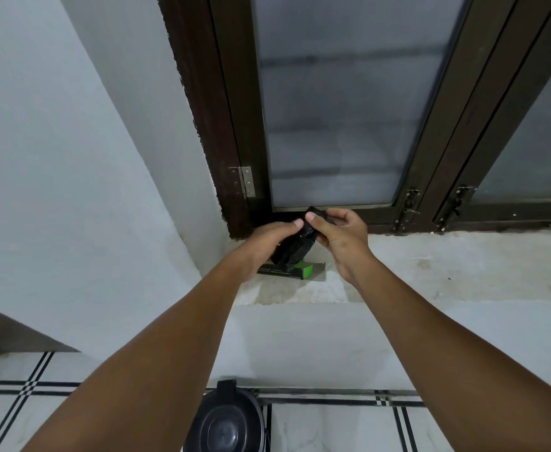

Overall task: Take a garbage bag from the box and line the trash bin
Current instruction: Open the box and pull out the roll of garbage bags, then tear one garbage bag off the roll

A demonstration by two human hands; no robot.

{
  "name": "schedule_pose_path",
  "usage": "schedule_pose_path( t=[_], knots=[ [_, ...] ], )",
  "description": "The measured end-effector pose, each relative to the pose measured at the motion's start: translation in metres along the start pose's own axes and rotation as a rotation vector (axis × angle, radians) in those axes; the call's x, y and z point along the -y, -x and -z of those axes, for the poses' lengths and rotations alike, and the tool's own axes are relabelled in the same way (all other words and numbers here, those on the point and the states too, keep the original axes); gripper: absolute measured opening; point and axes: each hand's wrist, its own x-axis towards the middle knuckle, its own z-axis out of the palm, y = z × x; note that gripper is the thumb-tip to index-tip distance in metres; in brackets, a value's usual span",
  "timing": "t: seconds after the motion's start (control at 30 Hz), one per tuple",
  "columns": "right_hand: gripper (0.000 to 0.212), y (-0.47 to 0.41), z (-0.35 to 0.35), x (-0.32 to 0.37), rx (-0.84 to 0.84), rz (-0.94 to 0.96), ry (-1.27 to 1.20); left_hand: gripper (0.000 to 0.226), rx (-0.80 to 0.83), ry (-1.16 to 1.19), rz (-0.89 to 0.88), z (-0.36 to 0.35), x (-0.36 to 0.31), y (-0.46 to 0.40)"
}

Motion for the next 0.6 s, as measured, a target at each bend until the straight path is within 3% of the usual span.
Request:
schedule_pose_path(
  t=[0.1, 0.23, 0.37, 0.47, 0.6],
  knots=[
    [0.057, -0.001, -0.012, 0.006, 0.043, -0.023, 0.021, 0.041, 0.093, 0.143, 0.059, -0.001, 0.004, -0.003],
    [0.022, -0.003, -0.017, 0.015, 0.124, -0.074, 0.194, 0.052, 0.087, 0.297, 0.053, -0.001, 0.014, -0.007],
    [0.005, -0.001, -0.013, 0.018, 0.050, -0.152, 0.214, 0.051, 0.087, 0.474, 0.116, -0.001, 0.010, -0.009],
    [0.016, 0.000, -0.012, 0.016, -0.021, -0.207, 0.117, 0.051, 0.064, 0.588, 0.165, 0.002, 0.005, -0.005],
    [0.029, 0.006, -0.012, 0.016, -0.017, -0.266, 0.039, 0.048, 0.122, 0.542, 0.169, 0.004, 0.006, 0.000]
  ],
)
